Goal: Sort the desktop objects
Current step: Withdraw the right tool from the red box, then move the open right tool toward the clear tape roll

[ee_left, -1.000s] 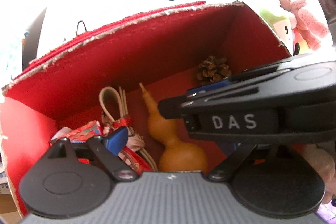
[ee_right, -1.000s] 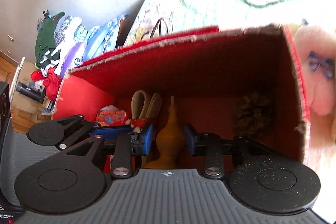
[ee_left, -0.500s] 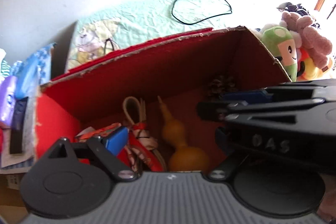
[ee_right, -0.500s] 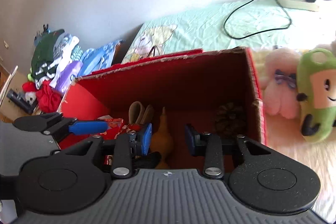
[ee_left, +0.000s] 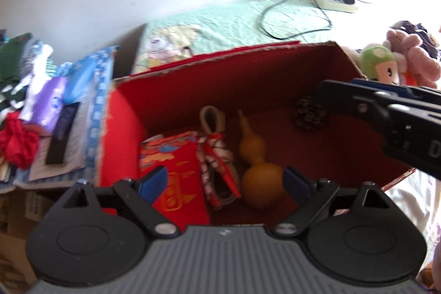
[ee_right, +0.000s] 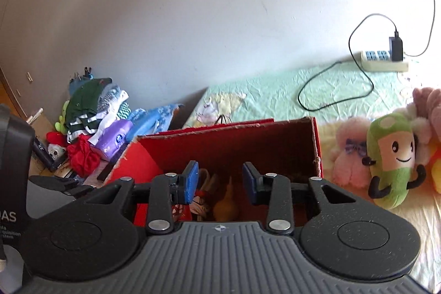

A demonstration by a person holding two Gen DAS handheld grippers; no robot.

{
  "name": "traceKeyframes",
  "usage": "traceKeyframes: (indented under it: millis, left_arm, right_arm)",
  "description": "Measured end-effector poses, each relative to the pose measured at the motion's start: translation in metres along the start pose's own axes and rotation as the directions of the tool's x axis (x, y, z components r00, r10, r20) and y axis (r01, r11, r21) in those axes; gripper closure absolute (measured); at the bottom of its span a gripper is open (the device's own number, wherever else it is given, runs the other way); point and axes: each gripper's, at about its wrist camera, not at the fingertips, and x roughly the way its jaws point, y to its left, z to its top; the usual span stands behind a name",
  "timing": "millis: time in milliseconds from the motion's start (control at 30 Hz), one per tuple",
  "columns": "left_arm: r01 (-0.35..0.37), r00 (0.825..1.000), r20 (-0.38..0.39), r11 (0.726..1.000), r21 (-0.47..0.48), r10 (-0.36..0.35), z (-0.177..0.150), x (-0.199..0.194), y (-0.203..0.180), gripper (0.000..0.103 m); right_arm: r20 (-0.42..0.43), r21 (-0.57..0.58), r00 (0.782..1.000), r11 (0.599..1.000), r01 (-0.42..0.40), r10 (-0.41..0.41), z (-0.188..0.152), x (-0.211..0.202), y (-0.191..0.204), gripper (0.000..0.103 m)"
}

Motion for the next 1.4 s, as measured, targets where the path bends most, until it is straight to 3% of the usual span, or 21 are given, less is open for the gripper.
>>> traceKeyframes:
  millis: [100,233,433,700,867,1100,1400]
  left_arm:
    - [-0.018,1.000,0.001,0.999,-0.035,0.018,-0.007,-0.010,0.006,0.011]
    - [-0.056,0.998,-0.003,0.995,-0.079,0.056,-0.017,-0.022,0.016,0.011]
    - [-0.115,0.993,-0.016,0.982,-0.147,0.114,-0.033,-0.038,0.035,0.011]
    - [-0.170,0.985,-0.055,0.964,-0.202,0.162,-0.057,-0.043,0.049,0.011]
    - [-0.188,0.982,-0.074,0.960,-0.210,0.176,-0.070,-0.044,0.051,0.011]
    - [-0.153,0.986,-0.104,0.956,-0.252,0.131,-0.087,-0.036,0.058,0.011]
    - [-0.137,0.981,-0.168,0.953,-0.269,0.094,-0.109,-0.008,0.060,0.014]
  right_arm:
    - [0.014,-0.020,1.000,1.000,-0.008,0.009,-0.003,-0.008,0.006,0.059]
    - [0.035,-0.055,0.995,0.995,-0.087,0.090,-0.009,-0.023,0.015,0.057]
    - [-0.026,-0.051,0.971,0.970,-0.238,0.237,-0.020,-0.029,0.026,0.057]
    - [-0.105,-0.077,0.945,0.945,-0.318,0.309,-0.038,-0.031,0.041,0.057]
    - [-0.135,-0.081,0.939,0.941,-0.329,0.316,-0.045,-0.033,0.042,0.057]
    - [-0.215,-0.030,0.926,0.945,-0.325,0.312,-0.062,-0.024,0.040,0.058]
    - [-0.280,0.065,0.919,0.960,-0.271,0.278,-0.074,-0.011,0.029,0.064]
